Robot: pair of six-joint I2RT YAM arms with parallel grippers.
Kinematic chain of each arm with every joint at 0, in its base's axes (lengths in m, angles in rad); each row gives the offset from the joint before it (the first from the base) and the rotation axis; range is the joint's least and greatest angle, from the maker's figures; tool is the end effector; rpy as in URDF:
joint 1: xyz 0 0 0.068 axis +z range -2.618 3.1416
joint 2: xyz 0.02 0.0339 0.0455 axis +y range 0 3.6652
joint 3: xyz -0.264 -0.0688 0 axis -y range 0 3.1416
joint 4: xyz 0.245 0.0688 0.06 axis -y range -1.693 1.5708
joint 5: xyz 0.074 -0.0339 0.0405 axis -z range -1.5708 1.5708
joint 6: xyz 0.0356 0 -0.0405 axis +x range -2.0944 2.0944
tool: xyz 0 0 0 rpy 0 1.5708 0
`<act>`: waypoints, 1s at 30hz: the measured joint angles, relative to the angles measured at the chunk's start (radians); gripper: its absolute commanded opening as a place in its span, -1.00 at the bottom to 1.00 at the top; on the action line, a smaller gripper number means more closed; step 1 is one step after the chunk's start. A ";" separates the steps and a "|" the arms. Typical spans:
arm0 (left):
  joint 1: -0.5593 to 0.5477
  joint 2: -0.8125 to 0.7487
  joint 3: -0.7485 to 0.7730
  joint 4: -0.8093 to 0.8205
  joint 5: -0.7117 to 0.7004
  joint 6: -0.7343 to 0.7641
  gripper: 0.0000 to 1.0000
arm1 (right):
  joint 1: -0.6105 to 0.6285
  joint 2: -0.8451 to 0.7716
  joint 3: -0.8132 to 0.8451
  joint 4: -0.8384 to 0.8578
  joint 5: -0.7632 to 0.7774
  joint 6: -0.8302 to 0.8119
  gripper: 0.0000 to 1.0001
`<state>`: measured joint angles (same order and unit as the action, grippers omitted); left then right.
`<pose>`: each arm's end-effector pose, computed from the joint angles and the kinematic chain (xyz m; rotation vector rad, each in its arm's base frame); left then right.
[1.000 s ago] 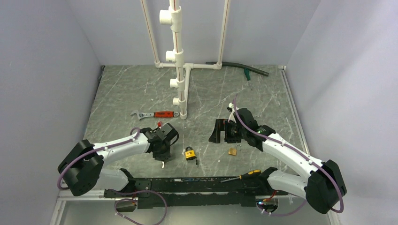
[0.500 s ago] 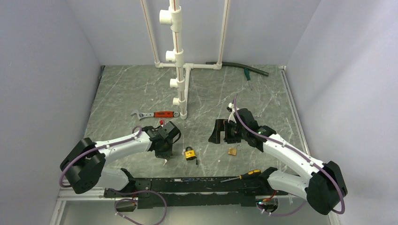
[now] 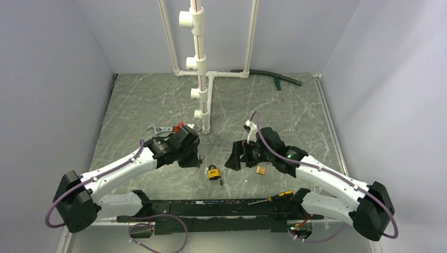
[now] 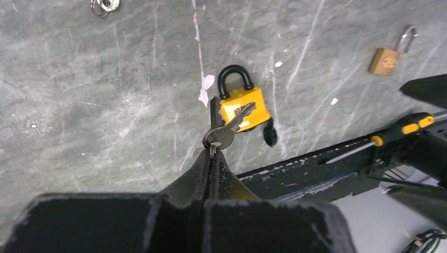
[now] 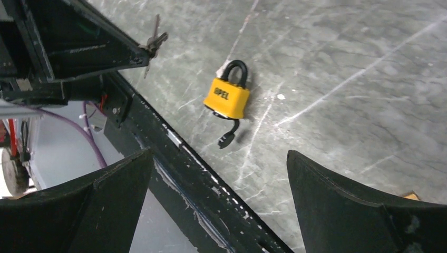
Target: Unlock with the key
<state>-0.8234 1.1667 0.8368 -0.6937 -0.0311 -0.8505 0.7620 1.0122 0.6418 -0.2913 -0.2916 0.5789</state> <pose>0.1534 -0.1639 0.2401 -0.0484 2.7022 -0.5351 0.1488 0.1562 0.2382 -0.3923 2.3829 1.0085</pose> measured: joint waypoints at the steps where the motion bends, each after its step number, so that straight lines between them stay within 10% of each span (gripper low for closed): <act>1: 0.000 -0.008 0.004 -0.001 0.000 -0.006 -1.00 | 0.014 -0.003 0.000 0.006 0.003 0.000 0.96; 30: -0.001 0.051 0.185 0.247 0.045 -0.233 -1.00 | 0.267 0.022 -0.003 0.346 0.401 0.029 -0.10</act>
<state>-0.8246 1.2175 1.0218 -0.4465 0.0139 -1.0832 1.0286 1.0340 0.6388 0.0551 0.1097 0.6075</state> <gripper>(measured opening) 0.012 0.479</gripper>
